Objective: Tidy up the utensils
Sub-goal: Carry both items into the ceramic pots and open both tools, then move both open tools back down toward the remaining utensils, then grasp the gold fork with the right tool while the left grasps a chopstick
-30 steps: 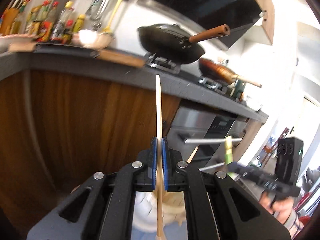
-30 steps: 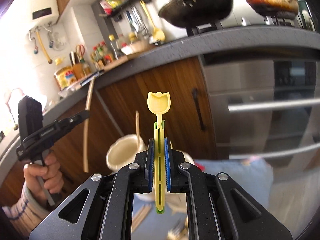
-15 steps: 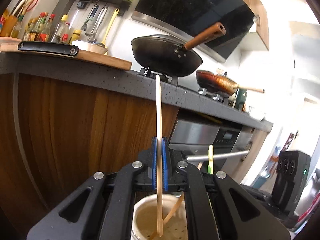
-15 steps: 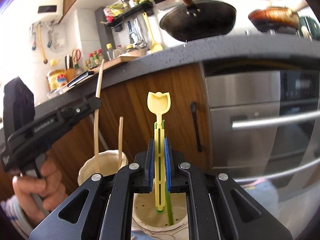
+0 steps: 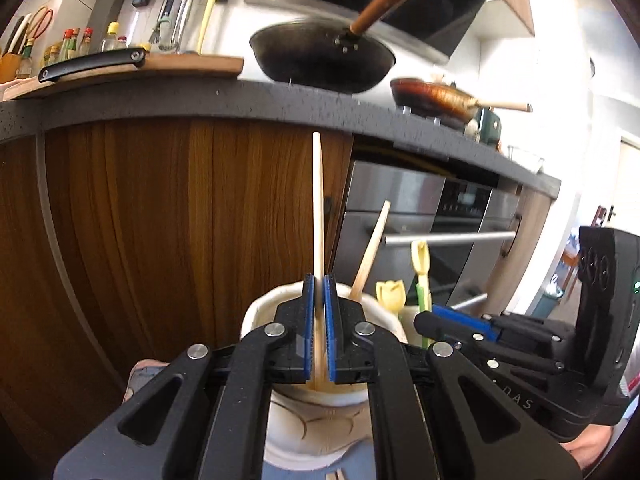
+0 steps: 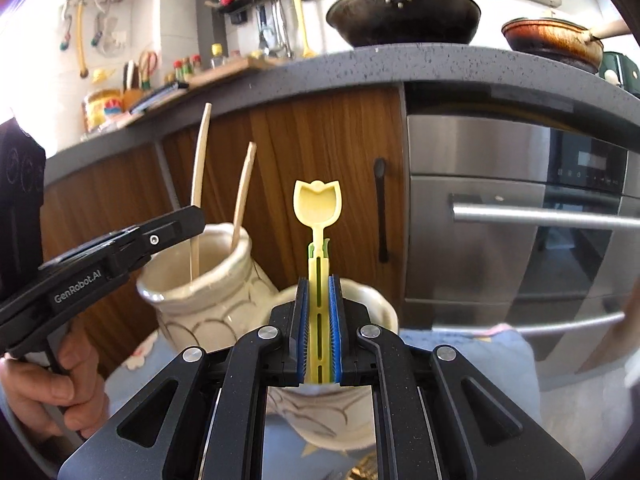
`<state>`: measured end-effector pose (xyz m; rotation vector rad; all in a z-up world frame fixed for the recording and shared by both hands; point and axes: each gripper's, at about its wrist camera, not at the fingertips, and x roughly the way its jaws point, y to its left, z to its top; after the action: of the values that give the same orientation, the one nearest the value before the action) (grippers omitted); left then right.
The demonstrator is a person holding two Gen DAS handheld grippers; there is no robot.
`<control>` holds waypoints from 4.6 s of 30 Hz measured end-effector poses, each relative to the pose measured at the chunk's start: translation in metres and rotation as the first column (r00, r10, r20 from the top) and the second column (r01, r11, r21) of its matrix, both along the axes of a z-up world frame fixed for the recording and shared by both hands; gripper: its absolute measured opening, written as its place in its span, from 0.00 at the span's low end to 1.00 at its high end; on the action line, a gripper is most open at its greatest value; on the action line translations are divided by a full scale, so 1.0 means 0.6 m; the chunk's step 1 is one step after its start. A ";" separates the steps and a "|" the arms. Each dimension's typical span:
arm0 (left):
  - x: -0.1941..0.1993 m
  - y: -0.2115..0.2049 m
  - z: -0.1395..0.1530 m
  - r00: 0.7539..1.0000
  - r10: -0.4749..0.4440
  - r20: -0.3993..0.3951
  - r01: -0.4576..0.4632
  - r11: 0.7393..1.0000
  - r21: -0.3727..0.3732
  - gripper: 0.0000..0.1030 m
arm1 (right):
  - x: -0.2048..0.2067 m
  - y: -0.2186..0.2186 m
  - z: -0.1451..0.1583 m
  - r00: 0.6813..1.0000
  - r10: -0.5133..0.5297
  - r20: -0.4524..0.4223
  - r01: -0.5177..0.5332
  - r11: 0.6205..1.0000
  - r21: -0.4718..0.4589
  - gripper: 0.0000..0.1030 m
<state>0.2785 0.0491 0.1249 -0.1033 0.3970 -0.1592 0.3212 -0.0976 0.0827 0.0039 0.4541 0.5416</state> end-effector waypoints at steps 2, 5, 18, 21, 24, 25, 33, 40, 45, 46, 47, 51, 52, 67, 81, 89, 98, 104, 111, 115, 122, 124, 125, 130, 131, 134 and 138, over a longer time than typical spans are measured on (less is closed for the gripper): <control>0.004 -0.004 0.000 1.000 0.000 -0.028 0.000 1.000 0.024 0.05 | 0.000 0.005 -0.003 1.000 0.001 -0.018 -0.002 0.999 -0.038 0.10; 0.015 -0.007 -0.002 0.997 -0.005 -0.079 0.010 0.999 0.053 0.05 | 0.003 0.011 -0.006 0.999 0.004 -0.045 -0.008 0.997 -0.073 0.10; -0.009 0.014 0.005 0.996 -0.004 -0.087 0.009 0.998 0.063 0.06 | -0.005 0.009 0.002 0.998 -0.010 -0.063 0.003 0.993 -0.114 0.16; -0.037 0.029 0.005 0.997 0.006 -0.075 -0.003 0.999 0.048 0.07 | -0.022 -0.003 0.011 0.999 -0.010 -0.042 0.006 0.995 -0.101 0.23; -0.069 0.043 0.002 0.998 0.013 -0.063 -0.010 0.999 0.045 0.18 | -0.049 -0.019 0.017 1.000 -0.011 -0.024 0.008 0.995 -0.104 0.24; -0.083 0.048 -0.002 0.998 0.015 -0.061 -0.012 0.999 0.040 0.19 | -0.058 -0.025 0.017 1.000 -0.014 -0.020 0.012 0.994 -0.106 0.24; -0.156 0.070 -0.053 0.993 0.019 -0.117 -0.017 1.000 0.023 0.27 | -0.120 -0.070 -0.012 0.997 -0.043 -0.061 0.035 0.991 -0.129 0.29; -0.179 0.060 -0.118 0.972 -0.014 -0.236 0.012 1.000 -0.013 0.29 | -0.151 -0.083 -0.074 0.986 -0.061 -0.155 0.040 0.991 -0.131 0.29; -0.187 0.030 -0.155 0.950 -0.061 -0.306 0.064 0.998 0.001 0.29 | -0.164 -0.089 -0.110 0.976 -0.060 -0.212 0.036 0.993 -0.114 0.29; -0.187 0.023 -0.162 0.945 -0.068 -0.320 0.074 0.997 0.006 0.29 | -0.166 -0.090 -0.115 0.974 -0.061 -0.220 0.037 0.993 -0.108 0.29; -0.187 0.017 -0.167 0.940 -0.072 -0.333 0.082 0.997 0.015 0.29 | -0.168 -0.092 -0.121 0.971 -0.060 -0.230 0.037 0.994 -0.104 0.29; -0.186 -0.006 -0.183 0.927 -0.077 -0.368 0.101 0.994 0.047 0.29 | -0.175 -0.096 -0.137 0.966 -0.060 -0.253 0.037 0.995 -0.098 0.29; -0.186 -0.010 -0.187 0.924 -0.075 -0.375 0.103 0.993 0.055 0.29 | -0.176 -0.097 -0.141 0.964 -0.060 -0.258 0.036 0.995 -0.098 0.29; -0.181 -0.021 -0.213 0.911 -0.067 -0.407 0.105 0.992 0.074 0.29 | -0.164 -0.068 -0.157 0.947 -0.026 -0.322 -0.001 0.997 -0.083 0.29; -0.183 -0.016 -0.213 0.910 -0.071 -0.409 0.102 0.993 0.056 0.29 | -0.116 -0.042 -0.163 0.907 -0.026 -0.421 -0.024 0.993 -0.113 0.20; -0.182 -0.017 -0.214 0.906 -0.068 -0.418 0.117 0.989 0.091 0.28 | -0.115 -0.081 -0.153 0.890 -0.008 -0.456 -0.044 0.994 -0.103 0.11; -0.178 -0.019 -0.211 0.898 -0.069 -0.434 0.136 0.983 0.124 0.29 | -0.113 -0.120 -0.153 0.879 -0.023 -0.476 -0.039 0.992 -0.119 0.10; -0.172 -0.028 -0.209 0.891 -0.062 -0.451 0.148 0.976 0.159 0.28 | -0.101 -0.103 -0.155 0.876 -0.041 -0.481 -0.058 0.980 -0.189 0.13; -0.163 -0.031 -0.208 0.876 -0.054 -0.479 0.171 0.964 0.203 0.21 | -0.084 -0.097 -0.156 0.874 -0.032 -0.484 -0.095 0.967 -0.236 0.14; -0.163 -0.018 -0.205 0.861 -0.055 -0.505 0.185 0.960 0.211 0.10 | -0.092 -0.099 -0.153 0.873 -0.018 -0.487 -0.142 0.947 -0.289 0.15; -0.153 0.012 -0.200 0.822 -0.073 -0.565 0.229 0.951 0.210 0.09 | -0.095 -0.115 -0.148 0.853 -0.025 -0.522 -0.219 0.890 -0.400 0.15; -0.150 0.017 -0.199 0.803 -0.081 -0.591 0.254 0.943 0.216 0.09 | -0.089 -0.117 -0.148 0.840 -0.027 -0.541 -0.232 0.885 -0.403 0.15; -0.147 0.016 -0.198 0.790 -0.084 -0.607 0.272 0.936 0.224 0.09 | -0.084 -0.118 -0.148 0.831 -0.026 -0.556 -0.238 0.886 -0.397 0.15; -0.132 0.007 -0.196 0.738 -0.093 -0.668 0.346 0.903 0.257 0.09 | -0.069 -0.113 -0.146 0.800 -0.035 -0.599 -0.255 0.884 -0.392 0.15; -0.127 0.005 -0.195 0.724 -0.095 -0.684 0.360 0.897 0.256 0.09 | -0.068 -0.109 -0.146 0.798 -0.040 -0.602 -0.259 0.878 -0.402 0.15; -0.117 -0.003 -0.193 0.682 -0.103 -0.724 0.406 0.876 0.258 0.09 | -0.067 -0.103 -0.144 0.797 -0.047 -0.603 -0.262 0.872 -0.414 0.15; -0.101 -0.009 -0.190 0.626 -0.101 -0.773 0.448 0.858 0.251 0.09 | -0.057 -0.116 -0.144 0.773 -0.038 -0.633 -0.245 0.903 -0.354 0.13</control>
<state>0.2181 0.0436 0.0106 0.3563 1.2795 -0.3446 0.2868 -0.1673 -0.0038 -0.2660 1.2395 0.5374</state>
